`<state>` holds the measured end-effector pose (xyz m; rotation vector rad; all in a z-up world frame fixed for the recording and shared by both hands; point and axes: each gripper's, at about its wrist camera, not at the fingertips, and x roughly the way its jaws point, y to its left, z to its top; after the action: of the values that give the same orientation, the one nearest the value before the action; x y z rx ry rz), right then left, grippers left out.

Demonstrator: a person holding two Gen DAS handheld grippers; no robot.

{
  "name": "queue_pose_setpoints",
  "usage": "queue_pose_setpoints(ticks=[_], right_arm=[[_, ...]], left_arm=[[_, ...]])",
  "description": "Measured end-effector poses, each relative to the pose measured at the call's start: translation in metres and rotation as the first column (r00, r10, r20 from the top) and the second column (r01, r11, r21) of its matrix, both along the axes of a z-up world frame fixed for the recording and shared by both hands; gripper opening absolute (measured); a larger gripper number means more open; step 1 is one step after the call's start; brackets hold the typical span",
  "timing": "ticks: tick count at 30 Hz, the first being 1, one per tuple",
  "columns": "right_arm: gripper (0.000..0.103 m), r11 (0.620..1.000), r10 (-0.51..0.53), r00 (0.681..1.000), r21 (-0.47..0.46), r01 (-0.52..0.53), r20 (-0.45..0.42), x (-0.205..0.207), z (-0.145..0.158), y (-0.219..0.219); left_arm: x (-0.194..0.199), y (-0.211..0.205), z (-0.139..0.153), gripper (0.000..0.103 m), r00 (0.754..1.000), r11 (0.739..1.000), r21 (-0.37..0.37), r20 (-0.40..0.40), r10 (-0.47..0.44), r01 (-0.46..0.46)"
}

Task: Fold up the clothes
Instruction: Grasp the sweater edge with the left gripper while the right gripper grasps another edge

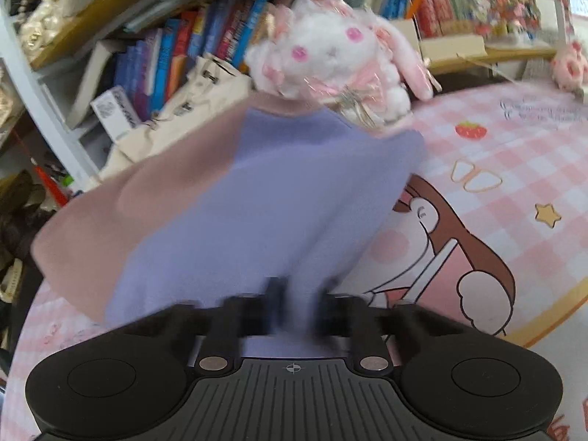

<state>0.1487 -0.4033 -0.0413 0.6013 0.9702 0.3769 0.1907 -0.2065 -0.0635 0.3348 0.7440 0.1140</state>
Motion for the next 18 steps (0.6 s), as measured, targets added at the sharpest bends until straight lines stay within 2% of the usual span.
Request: queue_pose_setpoints(ticks=[3,7,10,12,13,15,16,18], right_arm=[[0.071,0.994,0.027,0.999,0.104,-0.023,-0.045,0.009,-0.010,0.014],[0.073,0.968,0.041,0.988,0.252,-0.002,-0.152,0.018,-0.029,0.035],[0.071,0.949,0.045,0.979,0.313,0.021,-0.201,0.018,-0.039,0.046],[0.057,0.945,0.048,0.974,0.325,0.028,-0.222,0.016,-0.042,0.051],[0.037,0.946,0.051,0.974,0.324,0.025,-0.222,0.014,-0.042,0.053],[0.011,0.944,0.060,0.976,0.331,0.012,-0.207,0.011,-0.040,0.056],[0.002,0.939,0.066,0.979,0.343,0.003,-0.191,0.009,-0.037,0.058],[0.002,0.935,0.083,0.986,0.354,-0.026,-0.146,0.007,-0.026,0.062]], left_arm=[[-0.024,0.013,0.023,0.009,1.000,0.998,-0.056,0.023,0.008,-0.007],[-0.067,0.029,0.055,0.009,1.000,0.994,-0.113,0.027,0.014,-0.011],[-0.101,0.037,0.067,0.009,1.000,0.992,-0.128,0.024,0.012,-0.009],[-0.122,0.042,0.070,0.009,0.999,0.992,-0.126,0.020,0.027,-0.024],[-0.132,0.045,0.071,0.009,0.999,0.992,-0.124,0.018,0.038,-0.035],[-0.148,0.052,0.069,0.013,0.998,0.992,-0.108,0.003,0.066,-0.065],[-0.153,0.055,0.065,0.017,0.997,0.992,-0.093,-0.007,0.083,-0.083],[-0.160,0.059,0.057,0.019,0.994,0.991,-0.068,-0.023,0.111,-0.112]])
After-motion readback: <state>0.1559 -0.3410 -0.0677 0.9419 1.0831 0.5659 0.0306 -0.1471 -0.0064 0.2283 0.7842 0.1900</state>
